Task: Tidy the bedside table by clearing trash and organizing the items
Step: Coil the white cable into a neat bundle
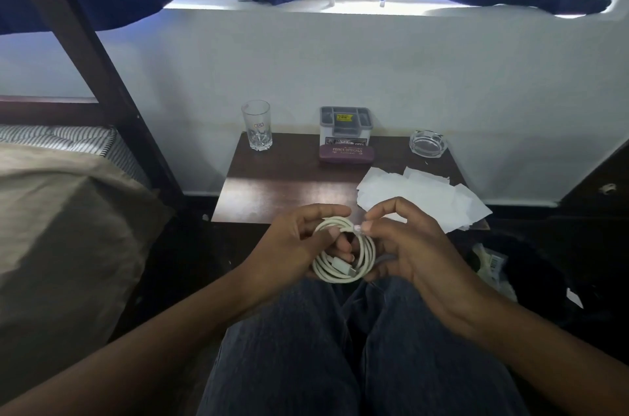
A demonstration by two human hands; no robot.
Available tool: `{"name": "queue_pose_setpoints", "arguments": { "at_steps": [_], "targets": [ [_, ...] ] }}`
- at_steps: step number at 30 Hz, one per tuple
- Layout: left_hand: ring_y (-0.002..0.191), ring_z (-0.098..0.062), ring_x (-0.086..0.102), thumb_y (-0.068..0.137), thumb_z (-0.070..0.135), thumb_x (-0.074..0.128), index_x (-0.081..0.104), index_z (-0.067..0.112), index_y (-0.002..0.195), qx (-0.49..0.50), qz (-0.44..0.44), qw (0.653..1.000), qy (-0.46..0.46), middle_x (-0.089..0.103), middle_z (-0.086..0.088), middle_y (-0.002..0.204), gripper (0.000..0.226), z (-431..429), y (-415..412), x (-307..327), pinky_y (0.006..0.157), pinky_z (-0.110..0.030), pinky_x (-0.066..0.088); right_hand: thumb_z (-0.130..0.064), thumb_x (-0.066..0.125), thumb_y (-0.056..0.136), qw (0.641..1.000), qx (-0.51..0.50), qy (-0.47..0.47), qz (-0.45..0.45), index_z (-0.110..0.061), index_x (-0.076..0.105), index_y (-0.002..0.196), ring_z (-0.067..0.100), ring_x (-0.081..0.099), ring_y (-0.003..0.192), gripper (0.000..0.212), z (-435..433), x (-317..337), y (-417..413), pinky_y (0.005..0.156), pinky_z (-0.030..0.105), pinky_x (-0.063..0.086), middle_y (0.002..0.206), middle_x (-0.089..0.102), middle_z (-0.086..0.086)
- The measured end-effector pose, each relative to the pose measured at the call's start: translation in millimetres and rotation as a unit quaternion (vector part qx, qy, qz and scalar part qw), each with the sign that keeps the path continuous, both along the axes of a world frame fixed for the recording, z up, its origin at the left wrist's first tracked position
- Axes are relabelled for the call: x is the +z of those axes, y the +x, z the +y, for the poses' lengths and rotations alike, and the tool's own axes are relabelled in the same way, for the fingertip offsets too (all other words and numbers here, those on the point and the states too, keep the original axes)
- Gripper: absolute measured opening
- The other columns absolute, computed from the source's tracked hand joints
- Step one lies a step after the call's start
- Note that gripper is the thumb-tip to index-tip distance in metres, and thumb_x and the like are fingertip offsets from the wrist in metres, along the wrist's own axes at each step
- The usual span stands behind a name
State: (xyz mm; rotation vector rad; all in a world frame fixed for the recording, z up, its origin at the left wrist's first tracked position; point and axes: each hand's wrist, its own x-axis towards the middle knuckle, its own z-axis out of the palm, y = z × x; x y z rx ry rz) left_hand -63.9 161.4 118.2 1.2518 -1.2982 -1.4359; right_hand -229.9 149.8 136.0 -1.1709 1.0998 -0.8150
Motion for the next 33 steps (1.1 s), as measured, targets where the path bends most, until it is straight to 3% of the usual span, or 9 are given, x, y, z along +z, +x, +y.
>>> {"name": "queue_pose_setpoints", "arguments": {
  "at_steps": [3,6,10,18,21,24,25,27,33],
  "targets": [
    [0.075,-0.006,0.069,0.092,0.004,0.053,0.064,0.022,0.105,-0.017,-0.12,0.99,-0.066,0.072,0.006,0.073,0.025,-3,3,0,0.071,-0.015,0.052,-0.013,0.07,0.076,1.0,0.005,-0.004,-0.004,-0.008,0.055,0.086,0.018,0.061,0.057,0.019,-2,2,-2,0.051,0.031,0.05,0.066,0.065,0.009],
    [0.079,-0.005,0.069,0.089,0.005,0.056,0.067,0.028,0.096,-0.02,-0.198,0.975,-0.099,0.073,0.006,0.08,0.026,-2,4,2,0.075,-0.02,0.055,-0.006,0.07,0.077,1.0,0.018,-0.007,-0.004,-0.004,0.056,0.086,0.017,0.061,0.056,0.017,-3,3,-2,0.05,0.028,0.051,0.068,0.065,0.01],
    [0.072,-0.012,0.065,0.08,0.019,0.06,0.066,0.027,0.094,0.046,-0.382,0.907,-0.171,0.069,0.005,0.079,0.017,2,2,-5,0.068,-0.036,0.055,0.008,0.067,0.077,0.997,0.03,-0.056,0.037,-0.001,0.055,0.089,0.02,0.064,0.062,0.019,3,-3,3,0.052,0.028,0.054,0.074,0.067,0.015],
    [0.072,-0.015,0.054,0.083,0.029,0.057,0.057,0.026,0.11,0.084,-0.494,0.853,-0.149,0.065,0.002,0.09,0.027,2,-1,4,0.061,-0.027,0.039,0.008,0.069,0.075,0.987,0.041,-0.136,0.073,-0.004,0.059,0.086,0.017,0.062,0.063,0.019,14,-5,11,0.056,0.032,0.058,0.076,0.066,0.011],
    [0.073,-0.014,0.063,0.081,0.019,0.06,0.061,0.021,0.11,0.061,-0.423,0.894,-0.135,0.068,0.001,0.086,0.029,-1,2,-2,0.062,-0.028,0.049,0.007,0.068,0.075,0.987,0.037,-0.134,0.086,-0.009,0.061,0.088,0.019,0.064,0.065,0.021,15,-7,11,0.057,0.033,0.059,0.078,0.068,0.012],
    [0.076,-0.01,0.069,0.082,0.005,0.064,0.064,0.013,0.112,0.045,-0.146,0.988,0.01,0.073,0.001,0.088,0.032,-6,7,-5,0.066,-0.018,0.054,0.007,0.066,0.078,0.992,0.019,-0.101,0.078,-0.007,0.063,0.091,0.015,0.066,0.065,0.019,8,-10,5,0.056,0.029,0.057,0.078,0.07,0.009],
    [0.077,-0.011,0.07,0.083,0.004,0.063,0.065,0.012,0.112,0.043,-0.039,0.995,0.076,0.074,-0.001,0.089,0.03,-7,8,-4,0.067,-0.02,0.055,0.006,0.066,0.079,0.993,0.012,-0.086,0.078,-0.006,0.063,0.092,0.013,0.066,0.064,0.018,5,-12,2,0.055,0.028,0.056,0.077,0.07,0.008],
    [0.08,-0.014,0.069,0.086,0.006,0.059,0.067,0.012,0.109,0.041,0.079,0.983,0.158,0.073,-0.005,0.092,0.025,-9,9,-3,0.07,-0.025,0.056,0.005,0.066,0.079,0.995,-0.006,-0.062,0.079,-0.006,0.062,0.09,0.01,0.065,0.062,0.016,-1,-16,-1,0.054,0.026,0.054,0.076,0.071,0.006],
    [0.076,-0.015,0.067,0.088,0.025,0.059,0.072,0.012,0.096,0.03,0.109,0.975,0.193,0.071,-0.002,0.086,0.02,-10,10,-5,0.07,-0.029,0.055,0.002,0.068,0.078,0.997,-0.025,-0.031,0.061,-0.004,0.065,0.089,0.017,0.067,0.068,0.013,-8,-23,-4,0.063,0.032,0.055,0.086,0.07,0.015]
  ]
}}
